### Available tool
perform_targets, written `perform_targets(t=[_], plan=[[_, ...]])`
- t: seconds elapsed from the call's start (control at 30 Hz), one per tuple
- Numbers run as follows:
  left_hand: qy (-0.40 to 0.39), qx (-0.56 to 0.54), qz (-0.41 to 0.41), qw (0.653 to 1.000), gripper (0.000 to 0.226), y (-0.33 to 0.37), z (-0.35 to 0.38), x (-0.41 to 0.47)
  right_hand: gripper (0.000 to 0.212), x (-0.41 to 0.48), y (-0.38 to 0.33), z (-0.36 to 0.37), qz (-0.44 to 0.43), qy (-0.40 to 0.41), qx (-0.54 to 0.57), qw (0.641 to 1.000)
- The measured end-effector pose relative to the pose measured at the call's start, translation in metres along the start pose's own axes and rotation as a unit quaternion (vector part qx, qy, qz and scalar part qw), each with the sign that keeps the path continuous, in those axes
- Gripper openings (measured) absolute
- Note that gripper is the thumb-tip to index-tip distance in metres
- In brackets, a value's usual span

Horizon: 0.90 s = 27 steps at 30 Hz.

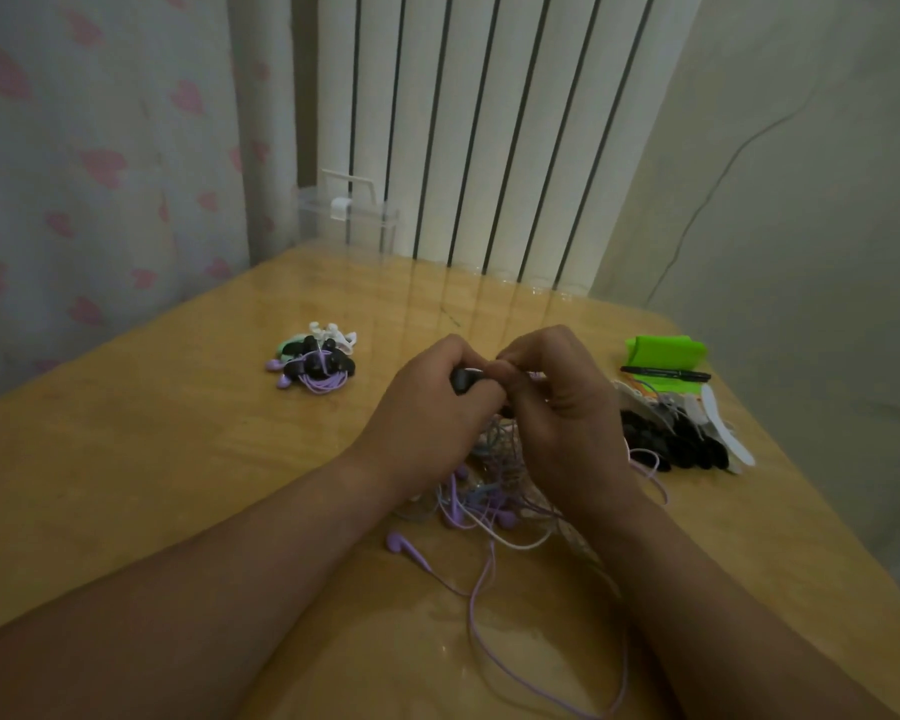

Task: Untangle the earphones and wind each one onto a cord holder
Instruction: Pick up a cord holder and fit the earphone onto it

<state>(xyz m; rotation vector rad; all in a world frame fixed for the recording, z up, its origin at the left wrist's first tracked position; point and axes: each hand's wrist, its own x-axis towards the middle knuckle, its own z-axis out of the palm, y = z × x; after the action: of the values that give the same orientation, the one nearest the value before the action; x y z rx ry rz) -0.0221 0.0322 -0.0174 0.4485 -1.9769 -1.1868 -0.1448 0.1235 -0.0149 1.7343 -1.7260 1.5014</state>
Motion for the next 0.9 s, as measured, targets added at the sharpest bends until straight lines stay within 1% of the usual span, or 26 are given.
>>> perform_targets(t=[0.1,0.17,0.2,0.27,0.33,0.37,0.43,0.5,0.57,0.67,0.73,0.9], plan=[[0.033,0.012,0.020,0.999,0.012,-0.002,-0.001,-0.001,0.008,-0.003,-0.008,0.003,0.068,-0.016,0.096,0.993],[0.056,0.057,0.062,0.995,0.017,-0.002,-0.002,0.000,0.008,-0.004,-0.011,0.002,0.122,-0.023,0.156,0.980],[0.055,0.083,0.090,0.991,0.018,-0.002,-0.004,-0.001,0.010,-0.004,-0.011,0.002,0.143,-0.023,0.170,0.975],[0.028,0.121,0.146,0.981,0.018,0.000,-0.004,-0.001,0.018,-0.004,-0.009,0.000,0.167,-0.012,0.182,0.969],[0.003,0.129,0.171,0.977,0.017,0.001,-0.002,-0.001,0.021,-0.004,-0.008,-0.004,0.171,-0.006,0.178,0.969],[0.000,0.121,0.170,0.978,0.017,0.001,-0.002,-0.001,0.021,-0.004,-0.009,-0.005,0.170,-0.010,0.176,0.970],[-0.014,0.070,0.136,0.988,0.017,0.003,-0.003,-0.003,0.021,-0.004,-0.010,-0.010,0.175,-0.021,0.190,0.966],[-0.056,0.007,0.083,0.995,0.016,0.006,-0.008,-0.004,0.023,-0.003,-0.009,-0.013,0.192,-0.034,0.211,0.958],[-0.101,-0.028,0.053,0.993,0.020,0.010,-0.010,-0.004,0.025,-0.002,-0.007,-0.018,0.214,-0.042,0.221,0.951],[-0.128,-0.043,0.051,0.990,0.022,0.011,-0.012,-0.003,0.027,0.000,-0.005,-0.024,0.250,-0.056,0.278,0.926],[-0.135,-0.060,0.049,0.988,0.021,0.012,-0.012,-0.002,0.027,0.000,-0.005,-0.025,0.255,-0.059,0.299,0.918],[-0.120,-0.075,0.044,0.989,0.020,0.015,-0.012,-0.003,0.027,-0.002,-0.007,-0.022,0.205,-0.030,0.240,0.948]])
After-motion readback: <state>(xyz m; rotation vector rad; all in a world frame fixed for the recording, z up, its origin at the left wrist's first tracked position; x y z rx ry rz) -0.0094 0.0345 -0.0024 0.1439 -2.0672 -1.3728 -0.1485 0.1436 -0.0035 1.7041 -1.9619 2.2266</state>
